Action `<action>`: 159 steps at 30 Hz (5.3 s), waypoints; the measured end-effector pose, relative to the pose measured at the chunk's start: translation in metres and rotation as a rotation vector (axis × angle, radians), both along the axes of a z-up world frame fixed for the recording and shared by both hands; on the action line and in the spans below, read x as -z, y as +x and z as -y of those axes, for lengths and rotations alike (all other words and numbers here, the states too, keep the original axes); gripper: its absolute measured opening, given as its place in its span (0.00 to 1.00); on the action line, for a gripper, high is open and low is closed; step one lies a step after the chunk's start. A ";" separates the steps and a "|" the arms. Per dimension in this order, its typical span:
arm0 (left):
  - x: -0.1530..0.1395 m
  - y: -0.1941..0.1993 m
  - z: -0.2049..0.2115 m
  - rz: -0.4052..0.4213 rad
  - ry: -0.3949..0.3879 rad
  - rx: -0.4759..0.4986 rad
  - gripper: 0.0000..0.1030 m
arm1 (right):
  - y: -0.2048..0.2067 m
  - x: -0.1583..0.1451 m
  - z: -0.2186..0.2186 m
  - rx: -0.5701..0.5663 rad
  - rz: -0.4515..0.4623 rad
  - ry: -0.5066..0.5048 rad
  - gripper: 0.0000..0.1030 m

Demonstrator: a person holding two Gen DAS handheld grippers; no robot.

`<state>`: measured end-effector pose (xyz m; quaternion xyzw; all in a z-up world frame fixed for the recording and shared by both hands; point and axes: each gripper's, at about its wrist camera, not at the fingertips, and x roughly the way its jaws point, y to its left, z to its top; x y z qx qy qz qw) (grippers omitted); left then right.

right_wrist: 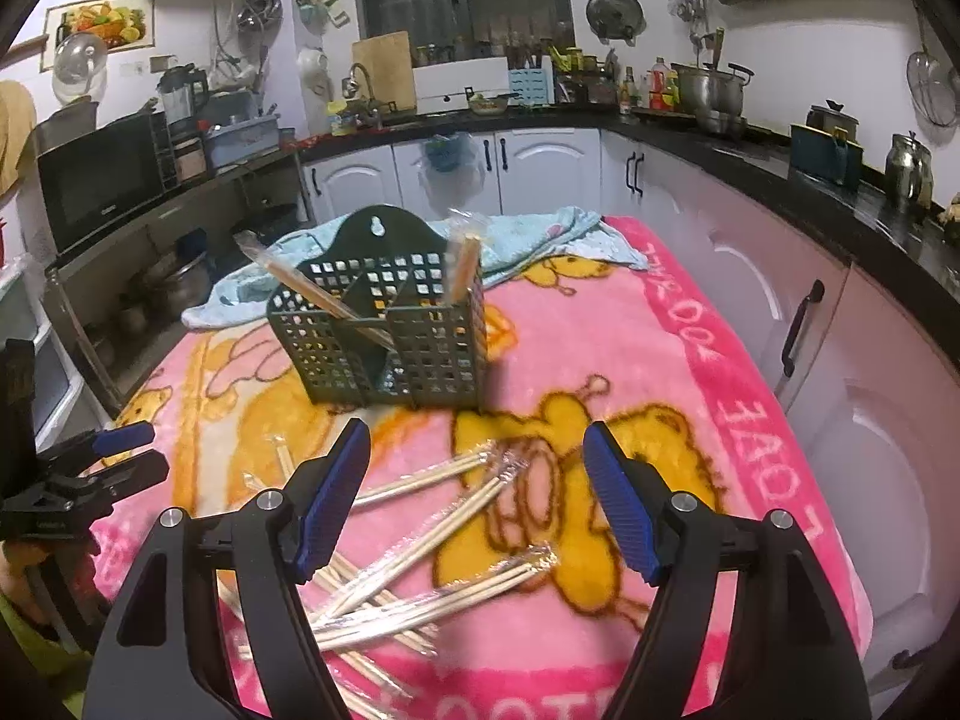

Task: Organize utensils
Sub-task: 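Withdraw both open tools from the caddy back toward the chopstick pile, then close the left tool on another wrapped chopstick while the right tool grasps one too, then carry the held chopsticks with both tools and lower them into the caddy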

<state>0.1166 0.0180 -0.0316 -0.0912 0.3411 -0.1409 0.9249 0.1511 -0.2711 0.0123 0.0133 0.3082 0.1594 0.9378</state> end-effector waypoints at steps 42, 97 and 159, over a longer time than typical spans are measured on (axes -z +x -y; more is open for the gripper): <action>0.074 0.060 -0.030 -0.316 -0.242 0.024 0.30 | 0.105 0.102 -0.013 0.018 -0.374 0.004 0.42; -0.055 0.062 -0.050 0.020 -0.198 0.017 0.01 | 0.066 -0.060 -0.049 -0.149 0.024 0.089 0.02; -0.219 0.103 -0.011 0.326 -0.066 0.059 0.00 | 0.103 -0.224 -0.044 -0.100 0.311 0.190 0.02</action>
